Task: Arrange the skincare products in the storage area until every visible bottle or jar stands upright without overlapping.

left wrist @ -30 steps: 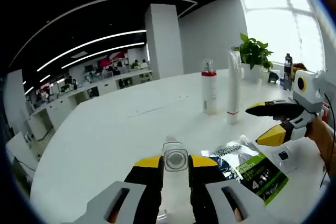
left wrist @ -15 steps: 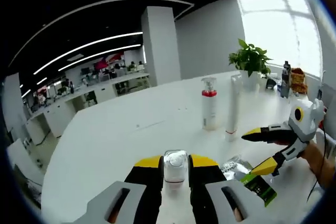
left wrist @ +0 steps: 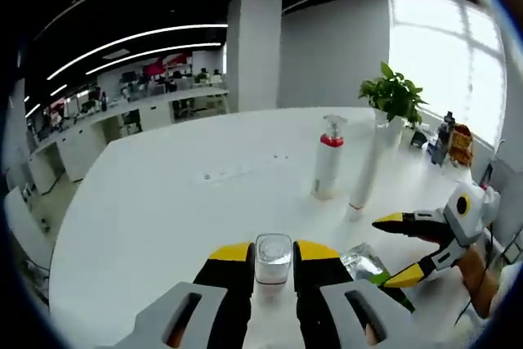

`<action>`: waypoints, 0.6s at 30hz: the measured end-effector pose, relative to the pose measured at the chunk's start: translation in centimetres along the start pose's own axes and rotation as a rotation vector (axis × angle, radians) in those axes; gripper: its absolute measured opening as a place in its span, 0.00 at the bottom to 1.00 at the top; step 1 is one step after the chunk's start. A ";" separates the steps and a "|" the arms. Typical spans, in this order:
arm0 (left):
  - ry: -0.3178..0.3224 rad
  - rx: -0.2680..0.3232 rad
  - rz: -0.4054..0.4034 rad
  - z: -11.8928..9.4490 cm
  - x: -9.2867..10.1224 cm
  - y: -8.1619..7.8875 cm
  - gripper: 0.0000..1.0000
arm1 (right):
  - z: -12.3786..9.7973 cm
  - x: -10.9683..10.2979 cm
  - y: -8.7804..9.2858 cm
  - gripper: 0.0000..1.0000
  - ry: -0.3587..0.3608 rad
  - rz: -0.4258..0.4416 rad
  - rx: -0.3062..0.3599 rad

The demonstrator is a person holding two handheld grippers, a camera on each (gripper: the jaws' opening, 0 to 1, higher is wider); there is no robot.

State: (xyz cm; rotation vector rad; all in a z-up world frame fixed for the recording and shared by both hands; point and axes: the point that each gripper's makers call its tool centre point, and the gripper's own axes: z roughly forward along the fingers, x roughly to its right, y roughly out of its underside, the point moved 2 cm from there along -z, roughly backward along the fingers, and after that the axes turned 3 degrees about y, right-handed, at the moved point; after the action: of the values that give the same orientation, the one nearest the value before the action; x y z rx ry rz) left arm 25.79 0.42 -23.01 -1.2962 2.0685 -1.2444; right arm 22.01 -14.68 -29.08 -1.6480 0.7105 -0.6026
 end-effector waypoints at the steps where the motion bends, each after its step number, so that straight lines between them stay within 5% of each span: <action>1: 0.008 0.008 0.000 0.0 0.0 -0.1 0.19 | 0.0 0.1 0.0 0.60 0.001 -0.001 -0.001; 7: 0.019 0.043 0.034 -0.1 0.2 0.1 0.20 | -0.1 0.1 0.0 0.60 0.001 -0.004 -0.001; 12: 0.035 0.136 0.045 -0.9 0.0 -1.2 0.34 | 0.0 -0.3 -0.2 0.60 -0.017 -0.004 0.008; 18: 0.055 0.210 0.019 -2.3 -0.3 -1.7 0.39 | 1.3 -1.8 -1.1 0.60 -0.066 -0.035 0.030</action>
State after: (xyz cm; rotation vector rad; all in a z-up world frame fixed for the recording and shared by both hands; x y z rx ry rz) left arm 25.13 1.48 -20.40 -1.1565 1.9214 -1.4598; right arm 21.87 -12.39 -28.29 -1.6479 0.6236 -0.5786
